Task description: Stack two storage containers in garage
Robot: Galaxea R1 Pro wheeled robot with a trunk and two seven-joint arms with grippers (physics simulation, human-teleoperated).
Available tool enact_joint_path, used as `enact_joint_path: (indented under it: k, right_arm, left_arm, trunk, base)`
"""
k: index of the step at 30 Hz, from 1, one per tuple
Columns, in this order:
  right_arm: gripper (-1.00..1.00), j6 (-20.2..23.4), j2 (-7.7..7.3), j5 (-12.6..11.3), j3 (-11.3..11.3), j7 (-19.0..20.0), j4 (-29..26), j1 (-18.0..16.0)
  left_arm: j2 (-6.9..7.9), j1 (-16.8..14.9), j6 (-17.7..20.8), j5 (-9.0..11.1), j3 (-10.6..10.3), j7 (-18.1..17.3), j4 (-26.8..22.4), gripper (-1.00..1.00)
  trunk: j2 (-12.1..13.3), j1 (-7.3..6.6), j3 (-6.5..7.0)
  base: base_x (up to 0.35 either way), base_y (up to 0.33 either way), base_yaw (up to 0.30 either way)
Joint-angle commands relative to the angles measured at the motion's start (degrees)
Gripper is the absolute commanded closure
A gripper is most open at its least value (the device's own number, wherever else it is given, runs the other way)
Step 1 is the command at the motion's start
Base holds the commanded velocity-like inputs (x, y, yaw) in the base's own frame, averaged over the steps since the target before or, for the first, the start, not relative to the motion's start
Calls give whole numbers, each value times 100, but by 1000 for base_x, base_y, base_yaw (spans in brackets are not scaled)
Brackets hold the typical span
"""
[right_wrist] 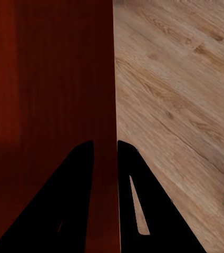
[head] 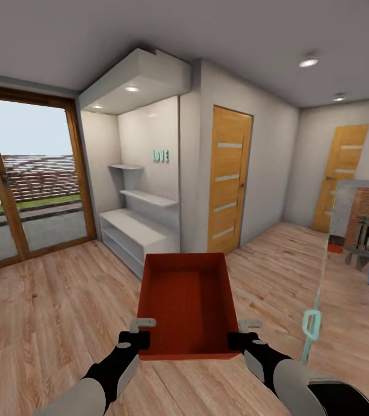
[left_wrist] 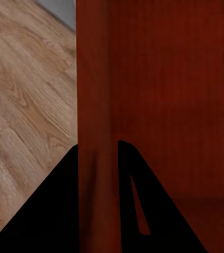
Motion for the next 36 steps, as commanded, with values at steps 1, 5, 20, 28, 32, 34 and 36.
enact_joint_path:
  k: [1,5,20,28,32,34,36]
  right_arm:
    - [100,-19,3,-12,-141,0,13,-1]
    - [100,-20,3,-12,-137,0,13,-1]
    - [100,-17,3,-12,-143,0,13,-1]
    - [100,-16,3,-12,-143,0,13,-1]
    - [100,-19,3,-12,-143,0,13,-1]
    - [100,-19,3,-12,-141,0,13,-1]
    - [100,-19,3,-12,-143,0,13,-1]
  left_arm:
    - [20,-3,31,-73,59,393,-25,100]
    - [21,-3,31,-73,59,395,-25,100]
    - [19,-3,31,-73,59,397,-25,100]
    - [16,-3,31,-73,60,396,-25,100]
    - [19,-3,31,-73,59,395,-25,100]
    - [18,-3,31,-73,59,397,-25,100]
    - [19,-3,31,-73,59,397,-25,100]
  trunk:
    - [-4,5,-2]
    - [-4,5,-2]
    - [-4,5,-2]
    - [-4,5,-2]
    - [-4,5,-2]
    - [-4,5,-2]
    - [-4,5,-2]
  base:
    - [322,0,0]
    - [322,0,0]
    - [322,0,0]
    - [322,0,0]
    - [322,0,0]
    - [322,0,0]
    - [322,0,0]
